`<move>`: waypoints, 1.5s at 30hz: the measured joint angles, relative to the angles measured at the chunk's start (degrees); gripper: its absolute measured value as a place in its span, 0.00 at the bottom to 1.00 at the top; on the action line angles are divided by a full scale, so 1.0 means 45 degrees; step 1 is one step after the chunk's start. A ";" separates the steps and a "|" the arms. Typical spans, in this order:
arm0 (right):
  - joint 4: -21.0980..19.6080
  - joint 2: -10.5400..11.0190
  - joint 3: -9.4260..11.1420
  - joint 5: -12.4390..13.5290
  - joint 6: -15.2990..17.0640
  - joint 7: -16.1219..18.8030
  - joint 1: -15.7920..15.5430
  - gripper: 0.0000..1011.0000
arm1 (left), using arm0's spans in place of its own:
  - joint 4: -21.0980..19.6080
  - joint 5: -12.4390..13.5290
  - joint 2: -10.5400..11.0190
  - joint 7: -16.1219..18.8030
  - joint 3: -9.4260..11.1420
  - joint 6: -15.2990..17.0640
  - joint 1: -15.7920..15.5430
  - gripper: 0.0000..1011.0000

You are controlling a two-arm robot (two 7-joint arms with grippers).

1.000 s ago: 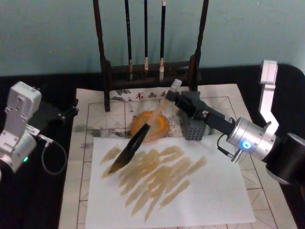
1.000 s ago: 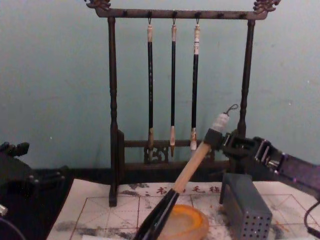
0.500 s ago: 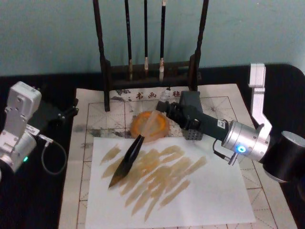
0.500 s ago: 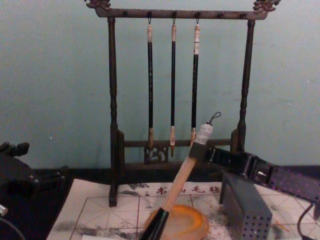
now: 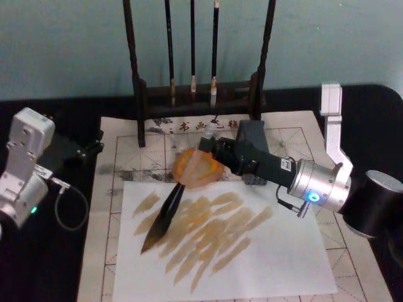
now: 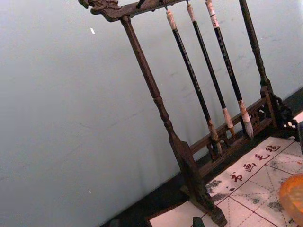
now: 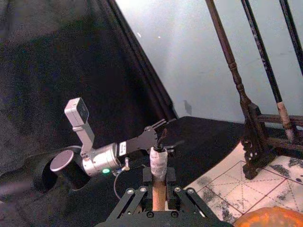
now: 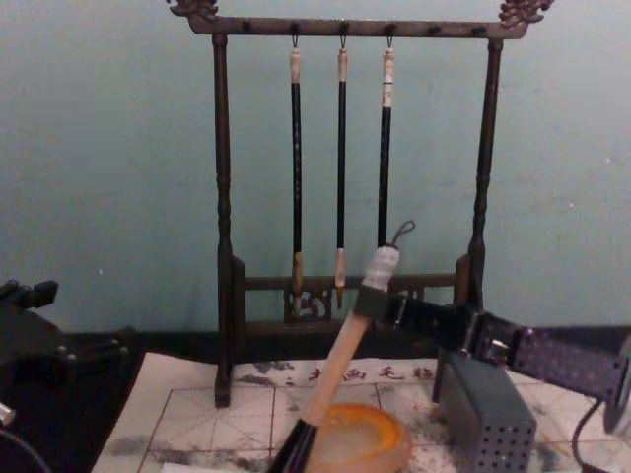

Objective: Pick up the brush from the inkstone, write on the paper, then place the brush back to its original position.

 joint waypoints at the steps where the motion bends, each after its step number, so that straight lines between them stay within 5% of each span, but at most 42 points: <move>1: 0.0010 -0.0007 -0.0008 -0.0018 0.0001 0.0006 0.0011 0.18 | -0.0001 -0.0001 0.0000 0.0000 0.0000 0.0000 0.0000 0.99; 45: 0.0648 -0.0104 0.0524 -0.0140 0.0116 -0.0402 0.0244 0.18 | 0.0000 0.0000 0.0000 0.0000 0.0000 0.0000 0.0000 0.99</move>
